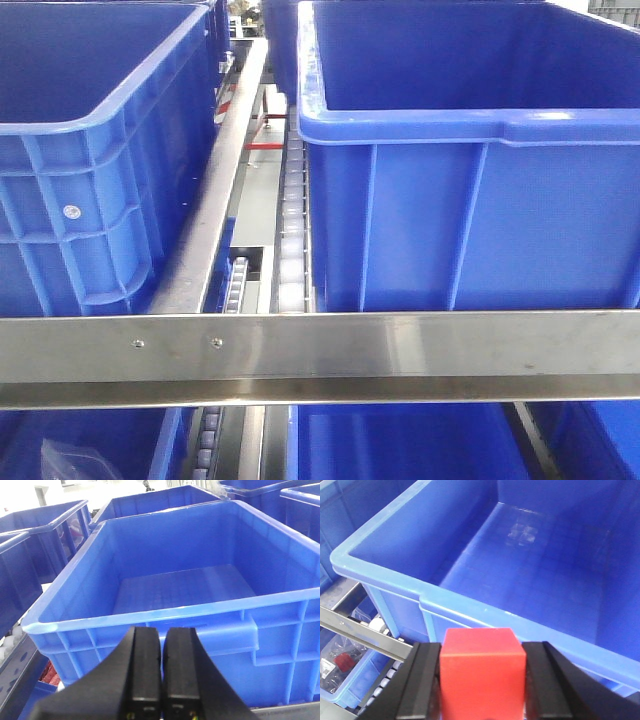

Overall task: Pick red cube and place on left shelf
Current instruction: 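Hold the red cube above the blue crate on the shelf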

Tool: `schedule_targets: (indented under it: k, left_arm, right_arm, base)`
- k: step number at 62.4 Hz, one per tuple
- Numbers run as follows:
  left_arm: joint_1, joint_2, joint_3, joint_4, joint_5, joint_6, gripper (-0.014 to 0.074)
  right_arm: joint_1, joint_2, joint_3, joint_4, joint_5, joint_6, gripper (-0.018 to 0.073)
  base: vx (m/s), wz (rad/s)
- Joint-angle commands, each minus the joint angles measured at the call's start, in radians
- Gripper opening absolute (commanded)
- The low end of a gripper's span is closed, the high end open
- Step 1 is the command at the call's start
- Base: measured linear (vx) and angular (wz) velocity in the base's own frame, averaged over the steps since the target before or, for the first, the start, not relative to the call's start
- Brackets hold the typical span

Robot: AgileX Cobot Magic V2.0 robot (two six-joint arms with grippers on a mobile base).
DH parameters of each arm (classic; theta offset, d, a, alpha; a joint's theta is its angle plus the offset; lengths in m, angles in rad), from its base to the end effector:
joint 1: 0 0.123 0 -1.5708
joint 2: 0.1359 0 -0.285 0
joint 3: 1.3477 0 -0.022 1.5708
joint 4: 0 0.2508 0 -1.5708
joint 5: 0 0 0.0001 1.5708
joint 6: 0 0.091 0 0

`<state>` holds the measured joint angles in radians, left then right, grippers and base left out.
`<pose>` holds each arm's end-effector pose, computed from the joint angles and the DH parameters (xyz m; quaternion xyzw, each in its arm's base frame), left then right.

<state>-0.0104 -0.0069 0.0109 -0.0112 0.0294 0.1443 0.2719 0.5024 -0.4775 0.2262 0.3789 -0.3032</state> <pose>0.0563 -0.0006 0.2072 0.0494 0.6861 0.0444 0.7245 0.1005 0.0359 0.3028 -0.1702 0.7887 0.0862 0.5845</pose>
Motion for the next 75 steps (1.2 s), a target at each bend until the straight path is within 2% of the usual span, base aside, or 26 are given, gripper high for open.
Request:
schedule_targets:
  k: [1,45,62,75]
  left_arm:
    - [-0.001,-0.003,0.022,-0.005,-0.09,0.001,0.0106]
    - [-0.001,-0.003,0.022,-0.005,-0.09,0.001,0.0106]
    - [-0.001,-0.003,0.022,-0.005,-0.09,0.001,0.0106]
    - [-0.001,-0.003,0.022,-0.005,-0.09,0.001,0.0106]
  right_arm:
    - [-0.005,0.001,-0.033,0.008,-0.09,-0.003,0.0059]
    - [-0.005,0.001,-0.033,0.008,-0.091,-0.002,0.0059]
    - [-0.005,0.019,-0.036,0.008,-0.181,-0.002,0.0059]
    - [-0.005,0.153,-0.092,0.008,-0.234,-0.002,0.0059]
  base:
    - [0.0,0.0]
    - [0.0,0.0]
    - [0.0,0.0]
    - [0.0,0.0]
